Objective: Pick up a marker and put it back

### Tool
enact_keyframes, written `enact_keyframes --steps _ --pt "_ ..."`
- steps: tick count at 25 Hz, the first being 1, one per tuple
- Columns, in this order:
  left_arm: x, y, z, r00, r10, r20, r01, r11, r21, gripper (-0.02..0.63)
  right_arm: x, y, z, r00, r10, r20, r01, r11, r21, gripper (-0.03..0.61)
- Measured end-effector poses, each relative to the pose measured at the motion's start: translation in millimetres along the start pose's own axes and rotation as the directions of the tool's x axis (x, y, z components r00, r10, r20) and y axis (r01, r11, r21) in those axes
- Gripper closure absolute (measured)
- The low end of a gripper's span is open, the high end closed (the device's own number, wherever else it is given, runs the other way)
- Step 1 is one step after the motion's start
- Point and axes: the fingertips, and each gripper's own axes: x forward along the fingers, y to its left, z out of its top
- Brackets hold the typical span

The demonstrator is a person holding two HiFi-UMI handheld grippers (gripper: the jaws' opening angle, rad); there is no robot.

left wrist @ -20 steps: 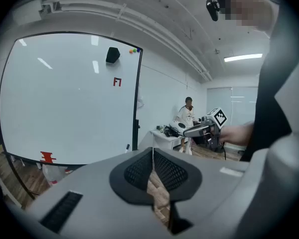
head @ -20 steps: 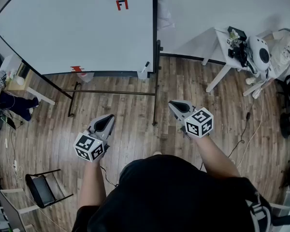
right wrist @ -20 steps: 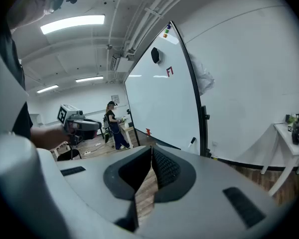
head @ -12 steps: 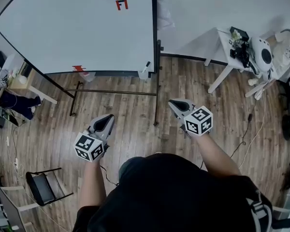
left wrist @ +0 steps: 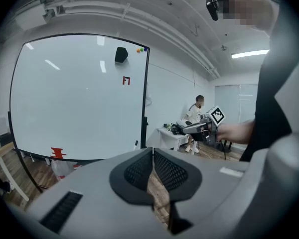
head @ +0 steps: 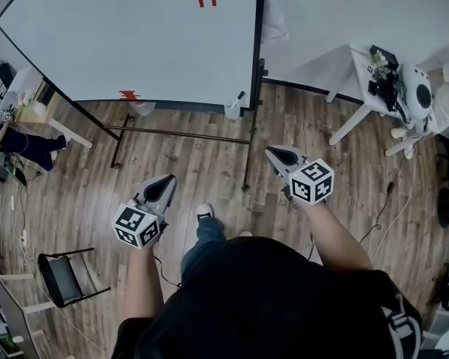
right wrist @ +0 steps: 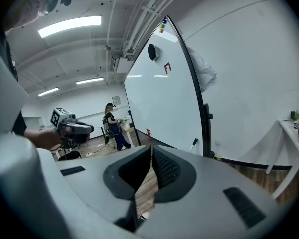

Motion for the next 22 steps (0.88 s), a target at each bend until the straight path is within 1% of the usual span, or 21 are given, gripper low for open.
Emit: enact_keyframes --steps 4,14,22 --pt "8.5 16.8 -5.4 1.000 -0.016 0.000 0.016 1.000 -0.012 0.595 15.2 -1.4 -2.7 1.000 -0.011 -0.016 0.011 1.000 0.005 0.574" --pt "39.3 78.8 -0.3 0.995 -0.095 -0.019 0.094 0.995 -0.010 0.595 61.4 -23.6 7.1 0.995 -0.094 -0.033 0.096 0.994 0.045 0.575" --pt "67.4 130.3 13.6 0.987 -0.159 -0.017 0.159 0.987 -0.001 0.594 103.8 -36.8 18.5 0.989 -0.142 -0.048 0.145 0.987 0.067 0.575"
